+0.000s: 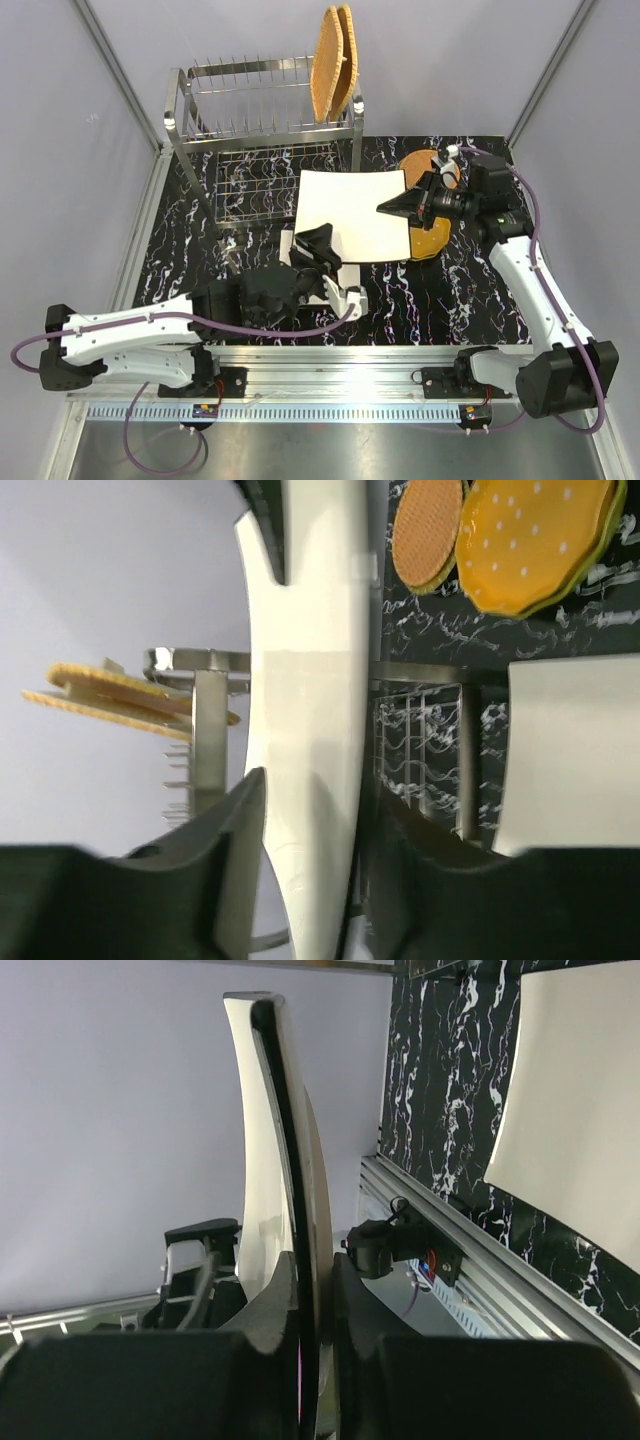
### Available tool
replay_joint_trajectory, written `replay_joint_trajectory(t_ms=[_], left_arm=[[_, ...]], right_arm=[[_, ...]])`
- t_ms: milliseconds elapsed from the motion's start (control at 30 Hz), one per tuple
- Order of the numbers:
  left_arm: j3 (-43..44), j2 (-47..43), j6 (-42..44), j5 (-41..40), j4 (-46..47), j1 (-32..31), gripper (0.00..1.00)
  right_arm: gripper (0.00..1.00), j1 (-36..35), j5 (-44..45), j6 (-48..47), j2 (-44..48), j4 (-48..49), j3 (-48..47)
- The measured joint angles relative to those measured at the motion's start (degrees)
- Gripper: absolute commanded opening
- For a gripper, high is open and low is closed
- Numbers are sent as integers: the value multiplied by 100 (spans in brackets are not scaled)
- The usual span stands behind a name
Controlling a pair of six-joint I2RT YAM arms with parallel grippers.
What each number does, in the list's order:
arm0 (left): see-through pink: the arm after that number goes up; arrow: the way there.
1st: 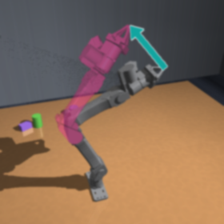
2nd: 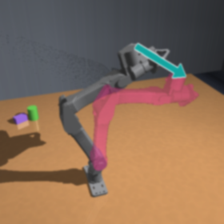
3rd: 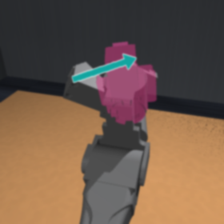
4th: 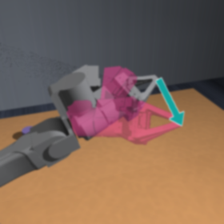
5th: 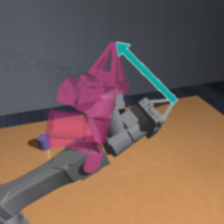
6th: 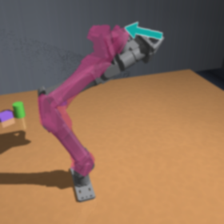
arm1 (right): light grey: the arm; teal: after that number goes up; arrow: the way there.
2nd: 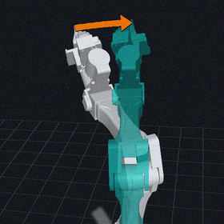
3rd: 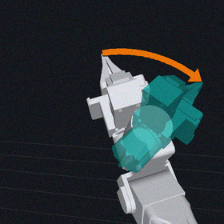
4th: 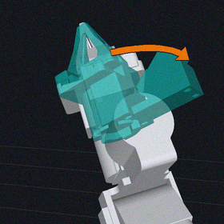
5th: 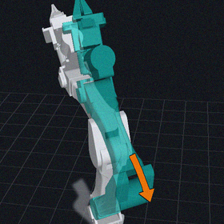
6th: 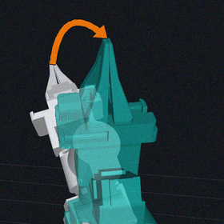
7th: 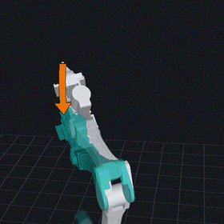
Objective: Unload the plates from the dish rack
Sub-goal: Pass the plate from the left arm to the right, then place the plate on the table
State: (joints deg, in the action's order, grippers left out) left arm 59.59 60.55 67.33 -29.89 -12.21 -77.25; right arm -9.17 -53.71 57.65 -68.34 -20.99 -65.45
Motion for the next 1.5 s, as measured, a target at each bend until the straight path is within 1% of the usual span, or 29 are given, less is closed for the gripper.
replay_joint_trajectory(t_ms=[67,200,333,467,567,667,867,1033,1167,1300,1500], left_arm=[[-155,-116,-367,-44,249,2,73],[-514,-664,-1266,-35,459,-2,99],[-546,-1071,-2138,35,175,-11,99],[-544,-1397,-2896,201,-332,-33,99],[-455,-1644,-3351,232,-553,-33,99],[-313,-1908,-3735,225,-581,-33,99],[-310,-2361,-4319,107,-623,-33,99],[-341,-2457,-4664,-229,-575,-33,99],[-376,-2439,-4846,-595,-557,-33,99],[-431,-2448,-5005,-933,-409,-33,99],[-632,-2514,-5209,-1196,-258,-33,99]], right_arm=[[0,13,-101,-4,-17,284,234],[0,24,-317,7,-133,791,612],[0,28,-470,13,-291,1001,765],[0,35,-485,-125,-407,1244,916],[0,26,-291,-520,-612,1547,1115],[0,-7,-9,-807,-944,1757,1303],[0,-216,439,-1150,-1272,2035,1578],[0,-798,892,-1113,-1261,2994,2177],[0,-1182,1266,-1075,-1279,3338,2605],[0,-1279,1582,-1080,-1467,3547,2697],[0,-1386,2096,-1161,-1738,3886,2693]])
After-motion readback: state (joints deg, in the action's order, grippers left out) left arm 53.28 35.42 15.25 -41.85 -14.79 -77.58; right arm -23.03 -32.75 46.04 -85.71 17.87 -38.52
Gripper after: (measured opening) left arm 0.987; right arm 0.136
